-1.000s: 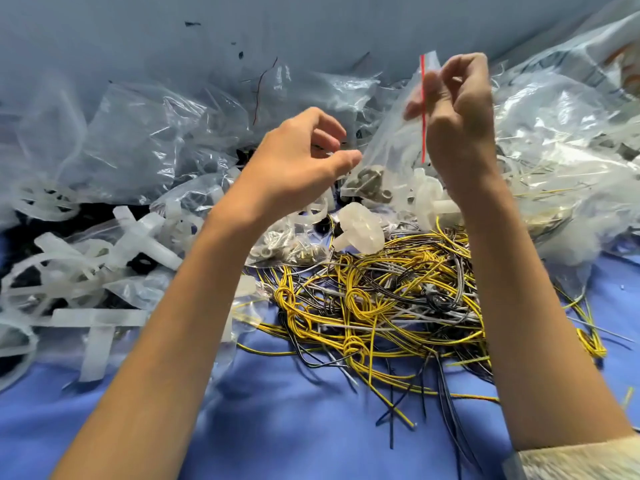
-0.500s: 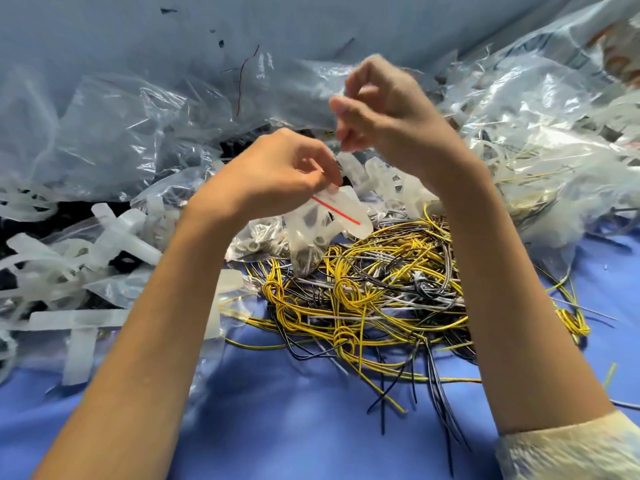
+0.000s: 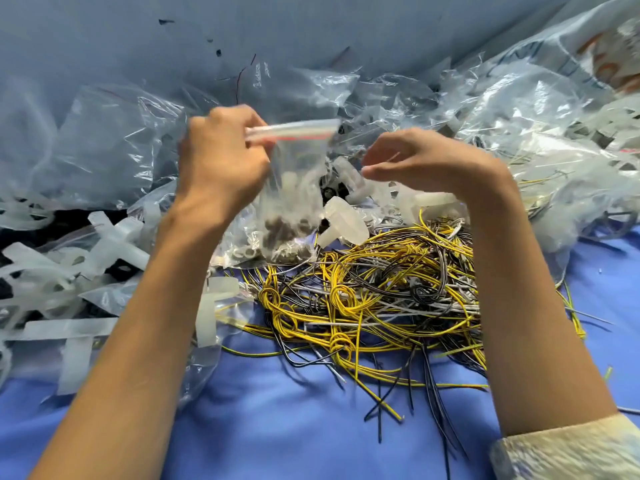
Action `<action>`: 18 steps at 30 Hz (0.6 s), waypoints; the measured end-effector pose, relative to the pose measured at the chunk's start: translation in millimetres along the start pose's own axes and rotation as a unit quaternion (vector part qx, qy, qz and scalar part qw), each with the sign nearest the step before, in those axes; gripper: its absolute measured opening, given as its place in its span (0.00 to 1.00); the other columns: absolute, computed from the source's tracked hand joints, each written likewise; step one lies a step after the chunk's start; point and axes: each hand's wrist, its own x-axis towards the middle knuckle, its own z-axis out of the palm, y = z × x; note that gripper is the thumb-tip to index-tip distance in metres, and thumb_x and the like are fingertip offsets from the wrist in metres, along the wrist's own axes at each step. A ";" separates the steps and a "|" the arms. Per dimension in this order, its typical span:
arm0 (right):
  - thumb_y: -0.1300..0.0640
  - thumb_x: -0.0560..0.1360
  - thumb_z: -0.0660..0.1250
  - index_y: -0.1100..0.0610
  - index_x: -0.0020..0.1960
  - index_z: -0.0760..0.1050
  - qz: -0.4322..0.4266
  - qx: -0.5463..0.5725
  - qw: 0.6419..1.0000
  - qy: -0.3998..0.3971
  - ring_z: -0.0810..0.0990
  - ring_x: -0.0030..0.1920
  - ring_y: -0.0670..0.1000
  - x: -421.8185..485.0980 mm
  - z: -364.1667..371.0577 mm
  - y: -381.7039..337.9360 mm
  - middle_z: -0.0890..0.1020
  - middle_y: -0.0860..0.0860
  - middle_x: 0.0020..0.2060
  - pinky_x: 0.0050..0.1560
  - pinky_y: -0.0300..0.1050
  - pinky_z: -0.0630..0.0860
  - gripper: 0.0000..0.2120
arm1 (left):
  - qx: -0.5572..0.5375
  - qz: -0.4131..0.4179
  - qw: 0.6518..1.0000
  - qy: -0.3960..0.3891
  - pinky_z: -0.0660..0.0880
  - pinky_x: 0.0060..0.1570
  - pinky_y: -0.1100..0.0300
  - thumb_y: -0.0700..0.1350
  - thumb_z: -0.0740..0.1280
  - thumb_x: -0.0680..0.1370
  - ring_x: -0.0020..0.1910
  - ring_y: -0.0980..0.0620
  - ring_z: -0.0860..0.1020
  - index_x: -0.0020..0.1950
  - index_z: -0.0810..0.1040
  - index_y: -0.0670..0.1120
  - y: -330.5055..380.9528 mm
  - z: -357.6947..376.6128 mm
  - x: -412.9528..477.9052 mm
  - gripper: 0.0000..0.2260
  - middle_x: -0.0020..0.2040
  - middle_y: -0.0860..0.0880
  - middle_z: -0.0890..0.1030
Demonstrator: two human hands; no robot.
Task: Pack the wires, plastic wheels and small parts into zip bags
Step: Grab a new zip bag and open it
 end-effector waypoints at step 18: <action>0.39 0.76 0.61 0.56 0.62 0.77 0.130 -0.163 0.977 -0.052 0.62 0.69 0.58 20.2 29.1 47.1 0.72 0.56 0.66 0.66 0.51 0.60 0.24 | 0.080 0.109 0.845 -0.517 0.74 0.58 0.54 0.60 0.62 0.76 0.54 0.55 0.78 0.66 0.72 0.54 3.8 8.8 -11.8 0.21 0.58 0.54 0.79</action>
